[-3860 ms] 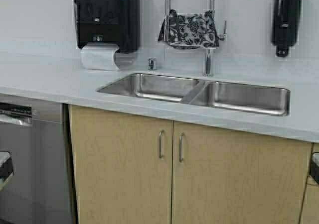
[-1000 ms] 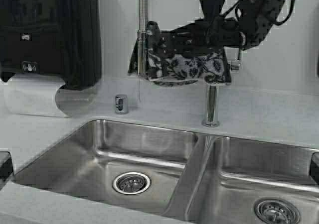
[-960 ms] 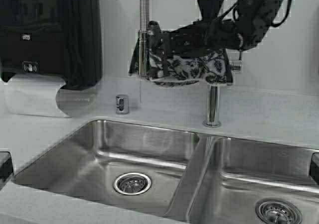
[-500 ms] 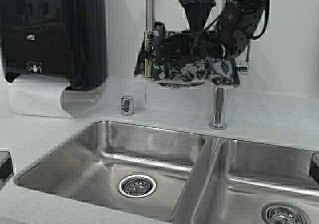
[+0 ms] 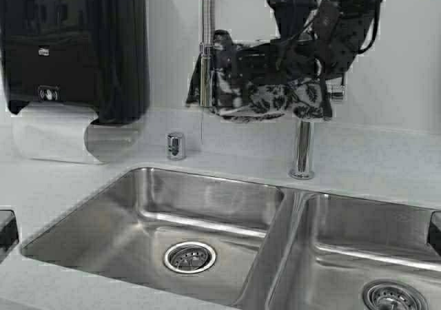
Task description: Get the cloth and wipe up the spill under the wine glass
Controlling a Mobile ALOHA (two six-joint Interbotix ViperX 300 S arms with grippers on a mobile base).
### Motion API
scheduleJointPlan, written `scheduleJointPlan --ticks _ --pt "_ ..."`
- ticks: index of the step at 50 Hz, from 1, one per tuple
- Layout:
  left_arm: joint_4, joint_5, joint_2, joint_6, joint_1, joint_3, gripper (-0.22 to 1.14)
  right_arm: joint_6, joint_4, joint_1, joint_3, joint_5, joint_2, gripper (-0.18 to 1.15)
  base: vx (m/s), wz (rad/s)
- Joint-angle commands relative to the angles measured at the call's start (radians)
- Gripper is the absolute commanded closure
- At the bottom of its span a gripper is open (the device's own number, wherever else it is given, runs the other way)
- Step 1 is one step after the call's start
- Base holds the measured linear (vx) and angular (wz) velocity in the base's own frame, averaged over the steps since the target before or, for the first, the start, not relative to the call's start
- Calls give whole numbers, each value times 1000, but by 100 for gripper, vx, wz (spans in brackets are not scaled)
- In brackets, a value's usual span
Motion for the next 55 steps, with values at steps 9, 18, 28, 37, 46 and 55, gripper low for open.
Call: scheduleJointPlan --ticks 9,18,28,37,46,55 --pt "-2 -5 6 3 2 -9 89 2 -25 8 -61 -11 8 6 0 0" --pt "-2 -5 6 3 2 -9 89 2 -49 37 -61 -9 14 9 0 0" --pt "0 -5 6 3 2 -9 89 2 -64 41 -41 -11 8 38 0 0" --pt "-2 -5 6 3 2 -6 89 0 -64 40 23 -11 -51 85 0 0" --pt "-2 -5 6 0 2 -8 89 0 -64 40 80 -11 -158 93 0 0" --pt "-2 -5 6 -3 2 -3 89 0 -64 41 107 -11 -318 92 -1 -1"
